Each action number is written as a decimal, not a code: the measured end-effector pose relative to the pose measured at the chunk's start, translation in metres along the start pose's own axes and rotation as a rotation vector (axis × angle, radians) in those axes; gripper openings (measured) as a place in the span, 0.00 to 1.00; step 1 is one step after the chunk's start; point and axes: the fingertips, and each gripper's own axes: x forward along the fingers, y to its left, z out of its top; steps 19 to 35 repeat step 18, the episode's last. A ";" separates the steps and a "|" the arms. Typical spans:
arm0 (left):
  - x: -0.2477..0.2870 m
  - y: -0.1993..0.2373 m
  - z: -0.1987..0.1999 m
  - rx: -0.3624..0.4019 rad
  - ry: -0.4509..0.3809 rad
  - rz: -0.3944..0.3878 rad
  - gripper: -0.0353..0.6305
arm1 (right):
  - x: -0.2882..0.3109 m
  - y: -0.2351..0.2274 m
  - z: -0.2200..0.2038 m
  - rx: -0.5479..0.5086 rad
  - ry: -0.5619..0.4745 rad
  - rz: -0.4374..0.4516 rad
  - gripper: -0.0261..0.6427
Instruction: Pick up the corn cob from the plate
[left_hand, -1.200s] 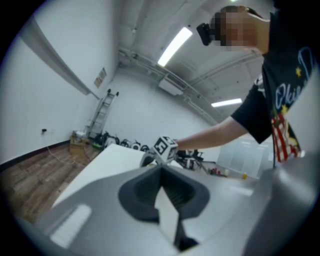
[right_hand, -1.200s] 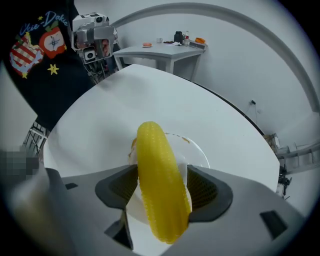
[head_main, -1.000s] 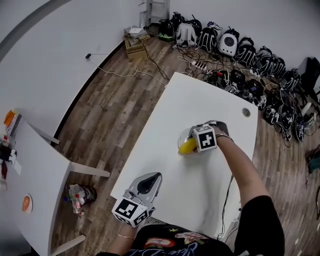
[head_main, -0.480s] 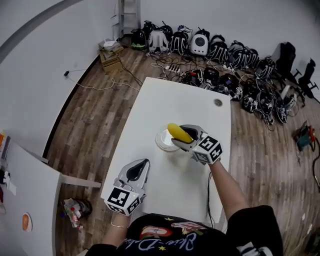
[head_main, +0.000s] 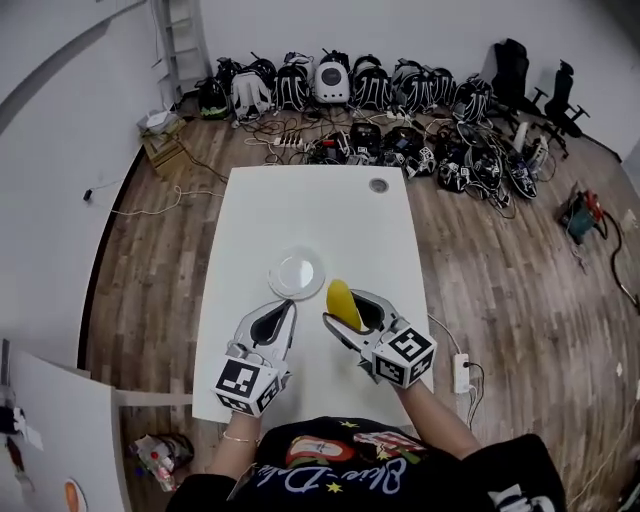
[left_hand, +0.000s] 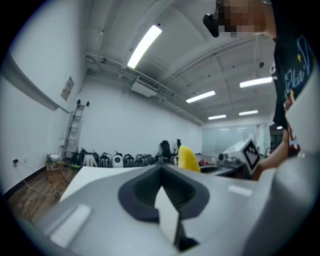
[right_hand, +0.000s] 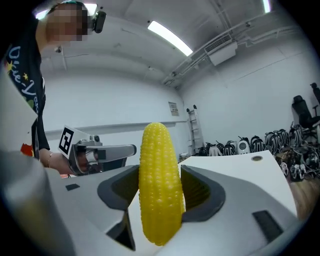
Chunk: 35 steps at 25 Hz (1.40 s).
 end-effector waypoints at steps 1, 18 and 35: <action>0.003 -0.003 -0.001 -0.002 0.002 -0.011 0.05 | -0.005 0.001 -0.001 0.009 -0.002 -0.009 0.43; 0.012 0.005 -0.006 0.013 0.035 -0.032 0.06 | 0.002 -0.001 0.010 0.045 -0.041 -0.011 0.43; 0.012 0.005 -0.006 0.013 0.035 -0.032 0.06 | 0.002 -0.001 0.010 0.045 -0.041 -0.011 0.43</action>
